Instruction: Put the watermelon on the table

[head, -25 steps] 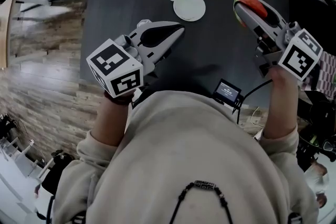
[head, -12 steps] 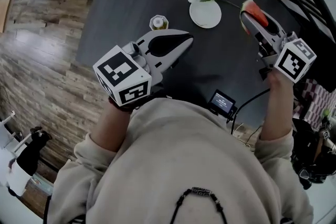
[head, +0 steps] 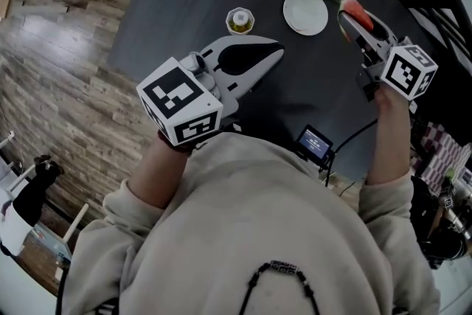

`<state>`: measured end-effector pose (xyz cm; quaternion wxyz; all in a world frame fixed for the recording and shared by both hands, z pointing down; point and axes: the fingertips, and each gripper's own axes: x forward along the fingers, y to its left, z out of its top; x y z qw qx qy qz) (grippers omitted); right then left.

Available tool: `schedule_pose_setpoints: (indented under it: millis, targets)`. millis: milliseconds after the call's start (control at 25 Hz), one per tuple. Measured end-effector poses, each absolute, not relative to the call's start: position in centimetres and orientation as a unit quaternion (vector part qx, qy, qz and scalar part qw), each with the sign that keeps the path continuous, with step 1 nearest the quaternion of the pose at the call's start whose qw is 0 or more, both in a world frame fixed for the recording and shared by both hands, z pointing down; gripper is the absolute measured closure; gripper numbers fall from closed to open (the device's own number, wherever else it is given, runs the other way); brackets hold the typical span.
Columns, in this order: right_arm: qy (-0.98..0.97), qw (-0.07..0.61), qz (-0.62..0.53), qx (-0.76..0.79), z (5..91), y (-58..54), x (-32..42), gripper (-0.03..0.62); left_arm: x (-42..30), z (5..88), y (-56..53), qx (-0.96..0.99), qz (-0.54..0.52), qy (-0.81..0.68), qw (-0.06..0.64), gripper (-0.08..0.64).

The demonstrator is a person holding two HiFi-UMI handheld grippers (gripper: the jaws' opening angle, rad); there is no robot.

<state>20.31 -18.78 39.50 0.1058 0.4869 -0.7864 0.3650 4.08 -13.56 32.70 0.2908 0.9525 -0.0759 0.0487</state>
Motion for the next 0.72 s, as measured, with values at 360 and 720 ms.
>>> schedule_pose_setpoints:
  millis: [360,720]
  targets:
    - [-0.773,0.121,0.394,0.482,44.6,-20.1,20.5,0.393,2.8,33.7,-13.3,0.948,0.046,-0.094,0.301,0.557]
    - [-0.747,0.161,0.432,0.478,51.6,-20.9,20.8,0.393,1.4,34.6,-13.4,0.942,0.047,-0.111,0.312,0.557]
